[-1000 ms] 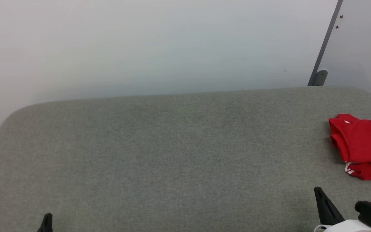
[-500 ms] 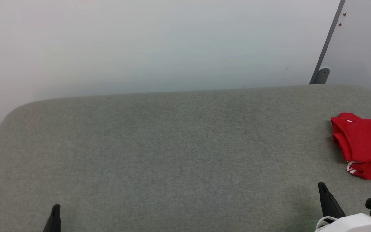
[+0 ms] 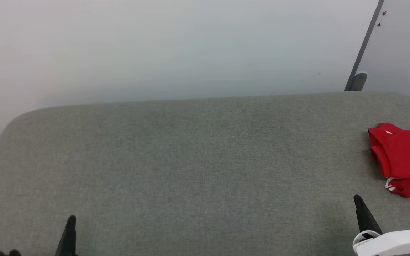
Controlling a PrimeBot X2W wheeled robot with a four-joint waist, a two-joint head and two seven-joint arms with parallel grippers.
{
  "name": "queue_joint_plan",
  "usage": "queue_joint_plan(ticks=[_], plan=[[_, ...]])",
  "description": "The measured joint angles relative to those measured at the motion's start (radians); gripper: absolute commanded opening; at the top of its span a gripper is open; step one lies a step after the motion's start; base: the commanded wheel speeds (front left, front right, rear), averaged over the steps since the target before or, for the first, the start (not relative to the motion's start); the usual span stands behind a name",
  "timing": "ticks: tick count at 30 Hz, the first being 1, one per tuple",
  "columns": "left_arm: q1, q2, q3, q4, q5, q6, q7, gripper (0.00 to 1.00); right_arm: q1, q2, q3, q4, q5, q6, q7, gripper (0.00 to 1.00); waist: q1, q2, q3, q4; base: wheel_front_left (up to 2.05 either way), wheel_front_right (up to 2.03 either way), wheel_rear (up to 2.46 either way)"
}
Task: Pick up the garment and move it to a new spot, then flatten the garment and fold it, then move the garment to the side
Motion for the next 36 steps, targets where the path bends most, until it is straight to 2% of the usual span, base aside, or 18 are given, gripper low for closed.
queue_joint_plan(ticks=[36], plan=[[-0.1, -0.091, 0.017, 0.02, -0.242, 0.0, 0.102, 0.0, -0.025, 0.036, -0.062, -0.036, 0.362, 0.0, 0.096, 0.0, 0.0, 0.0, 0.024, 0.012, 0.0, 0.0, 0.0]])
